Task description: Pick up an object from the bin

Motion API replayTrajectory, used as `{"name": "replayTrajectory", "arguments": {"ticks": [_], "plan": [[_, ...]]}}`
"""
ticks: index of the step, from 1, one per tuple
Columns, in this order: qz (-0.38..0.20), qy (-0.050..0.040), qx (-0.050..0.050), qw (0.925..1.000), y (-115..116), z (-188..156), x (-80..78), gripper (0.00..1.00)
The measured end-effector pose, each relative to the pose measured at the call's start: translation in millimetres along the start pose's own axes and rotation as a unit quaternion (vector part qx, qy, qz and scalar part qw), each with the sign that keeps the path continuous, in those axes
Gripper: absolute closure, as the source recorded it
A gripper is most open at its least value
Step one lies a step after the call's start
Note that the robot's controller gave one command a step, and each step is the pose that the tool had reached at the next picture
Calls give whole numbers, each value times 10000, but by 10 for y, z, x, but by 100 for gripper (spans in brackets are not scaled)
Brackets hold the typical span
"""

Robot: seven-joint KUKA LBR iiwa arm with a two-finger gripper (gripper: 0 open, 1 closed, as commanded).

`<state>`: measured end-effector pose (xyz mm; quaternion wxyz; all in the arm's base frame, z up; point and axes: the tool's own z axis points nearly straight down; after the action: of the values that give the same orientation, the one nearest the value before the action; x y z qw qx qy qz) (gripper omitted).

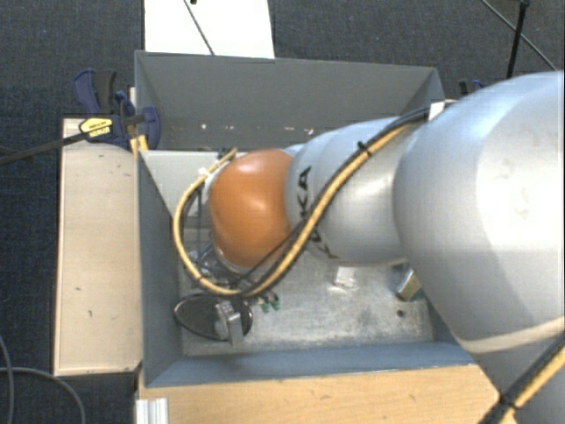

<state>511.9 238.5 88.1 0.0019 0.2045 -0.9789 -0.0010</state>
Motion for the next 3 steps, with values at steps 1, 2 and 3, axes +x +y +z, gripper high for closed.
{"name": "replayTrajectory", "arguments": {"ticks": [1, 2, 3], "plan": [[38, -38, 6, 10000, -16, -46, -32, 100], [-12, -62, 8, 10000, 89, -676, 18, 100], [22, -26, 9, 10000, 82, -634, 31, 0]]}}
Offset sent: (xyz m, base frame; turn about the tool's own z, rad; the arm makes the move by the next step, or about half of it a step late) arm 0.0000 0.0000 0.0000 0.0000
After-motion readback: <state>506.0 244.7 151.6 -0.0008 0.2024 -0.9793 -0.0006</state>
